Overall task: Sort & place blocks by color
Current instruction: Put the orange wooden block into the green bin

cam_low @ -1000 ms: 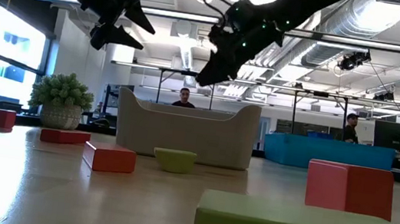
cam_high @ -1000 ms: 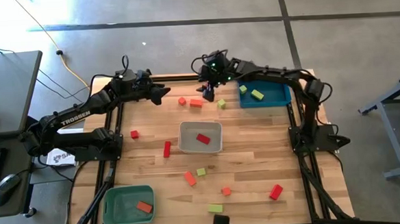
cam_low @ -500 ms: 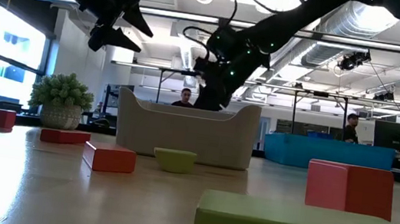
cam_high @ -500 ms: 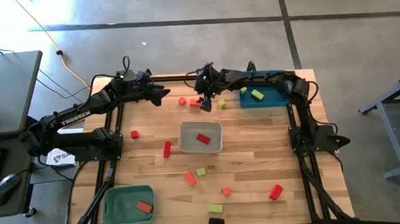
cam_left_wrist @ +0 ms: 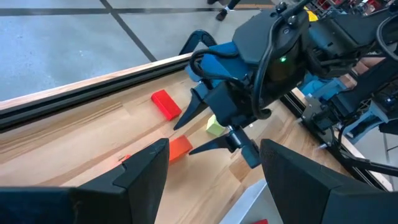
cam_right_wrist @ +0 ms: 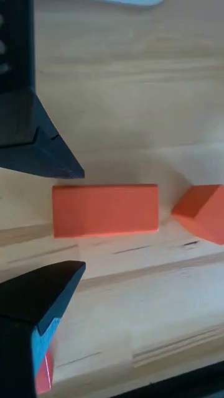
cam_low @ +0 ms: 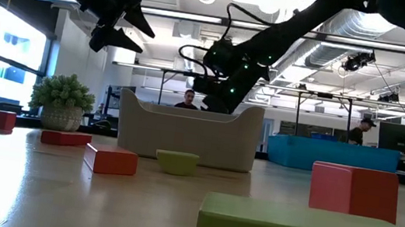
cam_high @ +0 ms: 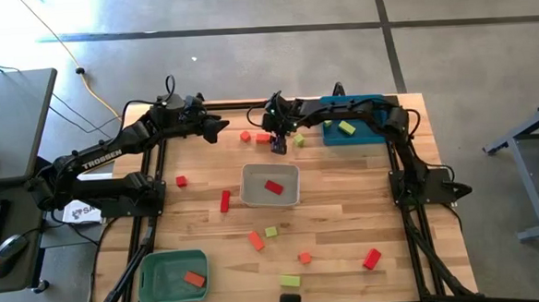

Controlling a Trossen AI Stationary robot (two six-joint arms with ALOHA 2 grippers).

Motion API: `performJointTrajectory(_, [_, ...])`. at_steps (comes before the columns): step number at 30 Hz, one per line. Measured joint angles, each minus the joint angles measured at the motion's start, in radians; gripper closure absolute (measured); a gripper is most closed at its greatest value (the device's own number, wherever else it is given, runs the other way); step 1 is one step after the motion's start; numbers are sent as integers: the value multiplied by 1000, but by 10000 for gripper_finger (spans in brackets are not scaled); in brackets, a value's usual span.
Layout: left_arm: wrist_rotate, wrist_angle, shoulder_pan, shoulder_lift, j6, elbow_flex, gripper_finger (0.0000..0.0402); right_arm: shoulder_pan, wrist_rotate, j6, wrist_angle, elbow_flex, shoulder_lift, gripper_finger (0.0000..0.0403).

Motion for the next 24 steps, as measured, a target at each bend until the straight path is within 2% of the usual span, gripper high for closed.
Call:
performJointTrajectory(12, [0,0,0,0,8,0,161,12,22,-23,14,0,13,187])
performJointTrajectory(24, [0,0,0,0,8,0,161,11,28,-42,7,0,13,205])
